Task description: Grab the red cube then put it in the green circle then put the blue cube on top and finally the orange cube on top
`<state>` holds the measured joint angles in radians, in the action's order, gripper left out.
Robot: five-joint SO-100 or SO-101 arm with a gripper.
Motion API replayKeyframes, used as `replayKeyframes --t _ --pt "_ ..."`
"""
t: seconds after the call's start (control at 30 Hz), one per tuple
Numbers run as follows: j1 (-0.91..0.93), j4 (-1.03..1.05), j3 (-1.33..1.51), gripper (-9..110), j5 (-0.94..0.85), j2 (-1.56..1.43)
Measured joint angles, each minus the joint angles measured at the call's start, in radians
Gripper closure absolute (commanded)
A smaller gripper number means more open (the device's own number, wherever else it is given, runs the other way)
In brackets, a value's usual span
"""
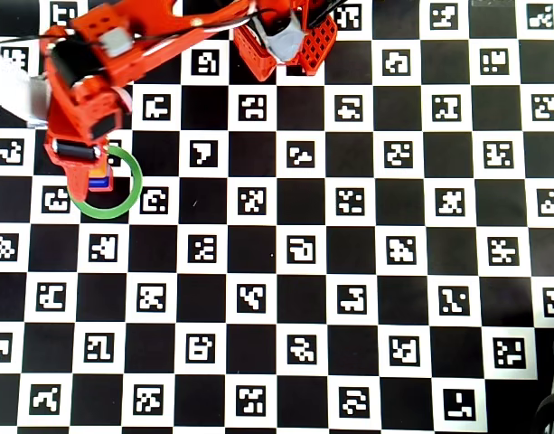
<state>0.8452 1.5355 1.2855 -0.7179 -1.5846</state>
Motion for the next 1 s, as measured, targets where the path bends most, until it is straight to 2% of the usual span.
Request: replayKeyframes --t 0.17,0.3,0.53,0.67,1.0 --pt "-0.204 -0.147 0.238 72 0.181 -0.181" --pt "-0.391 -0.321 0.529 81 0.213 -0.321" --pt "-0.676 -0.584 1.026 97 0.117 -0.569" --pt "-0.744 -0.678 1.229 108 0.048 -0.735" --pt "-0.821 -0.673 1.543 108 -0.199 -1.100"
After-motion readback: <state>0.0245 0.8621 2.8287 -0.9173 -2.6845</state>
